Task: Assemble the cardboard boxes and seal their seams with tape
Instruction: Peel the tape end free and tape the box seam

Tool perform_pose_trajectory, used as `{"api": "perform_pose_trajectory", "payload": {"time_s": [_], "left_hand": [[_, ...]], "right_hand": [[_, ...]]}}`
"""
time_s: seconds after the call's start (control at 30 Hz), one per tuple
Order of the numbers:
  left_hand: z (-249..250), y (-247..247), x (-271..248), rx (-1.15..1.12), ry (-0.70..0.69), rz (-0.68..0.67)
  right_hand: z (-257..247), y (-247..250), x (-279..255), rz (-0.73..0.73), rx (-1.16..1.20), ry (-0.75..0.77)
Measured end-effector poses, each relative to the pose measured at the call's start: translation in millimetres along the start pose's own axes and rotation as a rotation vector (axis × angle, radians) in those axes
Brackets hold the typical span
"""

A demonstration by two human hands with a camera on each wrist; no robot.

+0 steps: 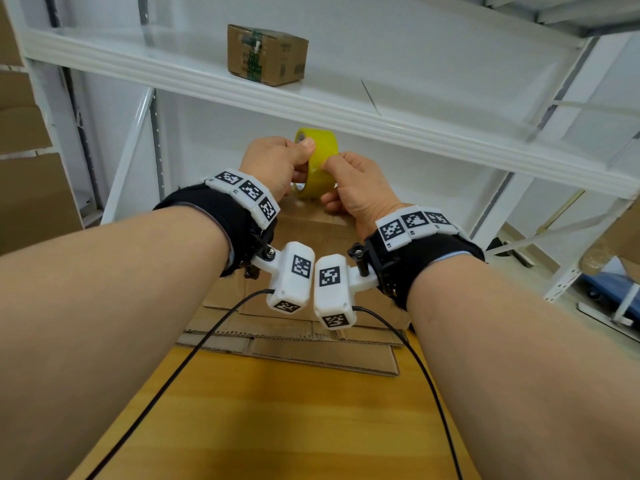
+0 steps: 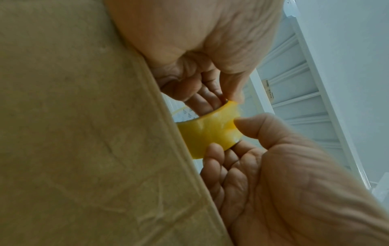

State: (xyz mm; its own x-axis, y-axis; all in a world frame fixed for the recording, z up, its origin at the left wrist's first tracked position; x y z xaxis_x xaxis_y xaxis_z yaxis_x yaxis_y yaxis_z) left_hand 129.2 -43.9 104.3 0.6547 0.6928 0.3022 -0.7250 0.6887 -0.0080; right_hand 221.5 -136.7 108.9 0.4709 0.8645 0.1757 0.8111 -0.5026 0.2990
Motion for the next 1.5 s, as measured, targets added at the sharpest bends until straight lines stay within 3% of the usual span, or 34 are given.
{"api": "perform_pose_trajectory", "payload": {"time_s": [1.5], "left_hand": [[2.8, 1.5, -3.6, 0.018, 0.011, -0.004]], "right_hand": [[2.1, 1.7, 1.0, -0.016, 0.051, 0.023]]}}
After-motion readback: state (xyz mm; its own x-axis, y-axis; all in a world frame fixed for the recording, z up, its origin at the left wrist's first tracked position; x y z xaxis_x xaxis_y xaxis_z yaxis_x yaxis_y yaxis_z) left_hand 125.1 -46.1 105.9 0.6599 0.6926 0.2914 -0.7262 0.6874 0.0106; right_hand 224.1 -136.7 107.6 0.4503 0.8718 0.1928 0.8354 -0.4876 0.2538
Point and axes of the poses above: each hand's wrist, its own x-axis towards the middle knuckle, its own y-axis out of the back of the hand, z = x × y, the point moved 4 cm from there along x, towards the middle knuckle, and after that the axes turned 12 degrees about -z, right-handed, at the moved point
